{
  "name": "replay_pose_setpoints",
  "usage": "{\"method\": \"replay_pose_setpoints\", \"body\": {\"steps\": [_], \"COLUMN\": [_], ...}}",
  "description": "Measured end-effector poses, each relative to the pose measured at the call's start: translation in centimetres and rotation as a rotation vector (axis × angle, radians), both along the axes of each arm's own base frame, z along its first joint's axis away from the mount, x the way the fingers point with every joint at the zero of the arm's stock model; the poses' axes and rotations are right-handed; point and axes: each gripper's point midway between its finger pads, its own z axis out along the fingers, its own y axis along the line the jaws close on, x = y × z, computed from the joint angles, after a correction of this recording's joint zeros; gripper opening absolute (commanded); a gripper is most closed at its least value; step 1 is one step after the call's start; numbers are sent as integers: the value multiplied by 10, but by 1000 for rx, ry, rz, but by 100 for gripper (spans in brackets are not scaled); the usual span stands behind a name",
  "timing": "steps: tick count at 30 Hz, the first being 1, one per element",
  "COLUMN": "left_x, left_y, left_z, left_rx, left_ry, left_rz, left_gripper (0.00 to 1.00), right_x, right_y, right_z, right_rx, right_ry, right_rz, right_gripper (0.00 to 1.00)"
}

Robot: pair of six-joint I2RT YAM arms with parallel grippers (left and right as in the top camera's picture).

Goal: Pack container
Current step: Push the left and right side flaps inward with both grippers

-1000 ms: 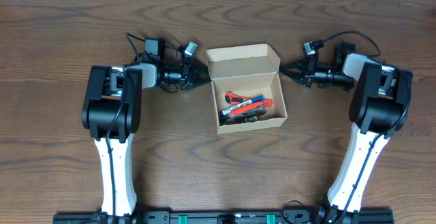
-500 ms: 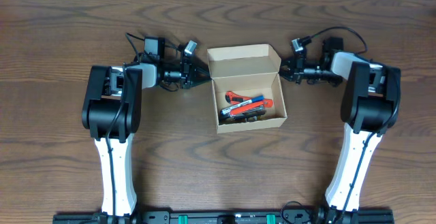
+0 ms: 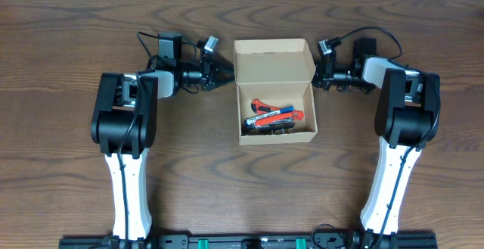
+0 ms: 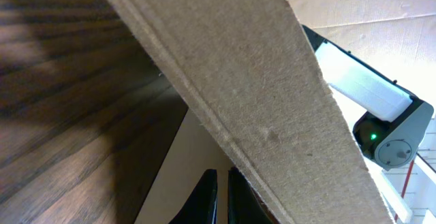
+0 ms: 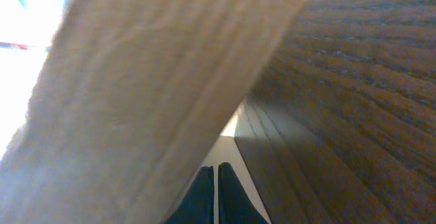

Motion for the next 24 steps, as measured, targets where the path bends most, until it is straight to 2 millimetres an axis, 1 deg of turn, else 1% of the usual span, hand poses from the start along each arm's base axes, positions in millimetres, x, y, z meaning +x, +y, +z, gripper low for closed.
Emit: {"method": "replay_pose_setpoints", "body": {"steps": [5,7,9,12,14,16,19,21,24], "left_x": [2,2,2,3,4,5,6,6,6], "left_y": [0,0,0,0,0,-1,-1,-1,-1], "left_z": [3,3,4,8,15,25,37,44,48], "left_rx": [-6,-6,-5,-4,-5,-7,-11,-12,-12], "left_ry": [0,3,2,-8,-24,-47,-75,-89,-96], "left_rz": [0,1,2,5,7,7,7,8,8], "left_gripper": [6,6,6,6,6,6,6,6,6], "right_x": [-2,-1,3,8,9,11,8,4,-3], "right_y": [-1,-3,-5,-7,-8,-8,-9,-9,-8], "right_z": [-10,-10,-2,19,35,46,50,47,43], "right_rx": [-66,-107,-146,-193,-209,-221,-228,-237,-252], "right_ry": [65,67,41,-16,-49,-70,-60,-34,4], "right_rz": [-13,-21,-29,-42,-49,-53,-53,-50,-39], "right_gripper": [1,1,2,1,2,2,1,2,2]}}
